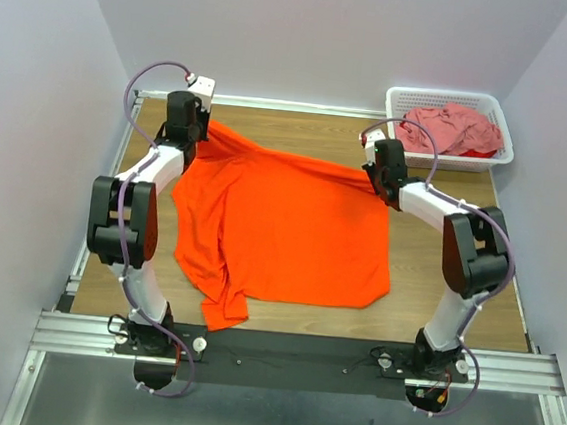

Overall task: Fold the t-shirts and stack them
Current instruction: Flatten the tshirt out

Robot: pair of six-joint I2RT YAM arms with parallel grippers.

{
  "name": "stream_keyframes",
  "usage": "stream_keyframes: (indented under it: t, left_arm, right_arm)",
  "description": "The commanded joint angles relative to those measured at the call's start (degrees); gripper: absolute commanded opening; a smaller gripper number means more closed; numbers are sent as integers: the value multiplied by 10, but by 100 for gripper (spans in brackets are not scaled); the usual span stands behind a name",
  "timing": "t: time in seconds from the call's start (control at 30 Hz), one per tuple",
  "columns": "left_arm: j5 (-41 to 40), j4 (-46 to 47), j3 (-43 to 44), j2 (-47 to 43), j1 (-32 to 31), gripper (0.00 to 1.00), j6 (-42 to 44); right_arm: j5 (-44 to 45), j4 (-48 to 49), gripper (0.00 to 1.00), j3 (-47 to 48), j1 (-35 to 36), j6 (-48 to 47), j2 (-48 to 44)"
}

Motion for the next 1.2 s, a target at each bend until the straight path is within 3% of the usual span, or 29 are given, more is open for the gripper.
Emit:
stream_keyframes:
  t: [0.0,0.43,0.47,0.53,0.6,0.63,0.73,0.77,0.8,1.0,1.17]
  left_arm:
    - [22,53,63,24,3,0,-20]
    - [47,-2,169,127,2,0,-50]
    - [46,-3,178,138,2,4,-59]
    - [42,-4,187,145,2,13,-60]
    - [33,-5,199,146,3,28,-85]
    - [12,-8,201,138,3,38,-98]
    - [-23,-10,183,90,3,55,-123]
    - [-31,-10,172,73,3,68,-139]
    - [-39,-18,147,54,2,73,-148]
    - [-82,-97,3,-112,-1,71,-253]
    - [-38,-127,-130,-171,-8,45,-289]
  right_arm:
    - [7,83,1,41,-20,-22,54]
    - [4,87,2,164,-32,-14,166]
    - [16,86,9,177,-32,-5,173]
    - [49,85,14,188,-31,8,180]
    - [61,80,24,201,-32,31,180]
    - [61,66,36,215,-31,42,171]
    - [40,32,56,234,-32,88,147]
    - [20,-7,59,242,-32,113,128]
    - [13,-26,61,246,-32,129,117]
    - [-109,-166,64,185,-32,289,18]
    - [-237,-195,58,72,-31,360,-51]
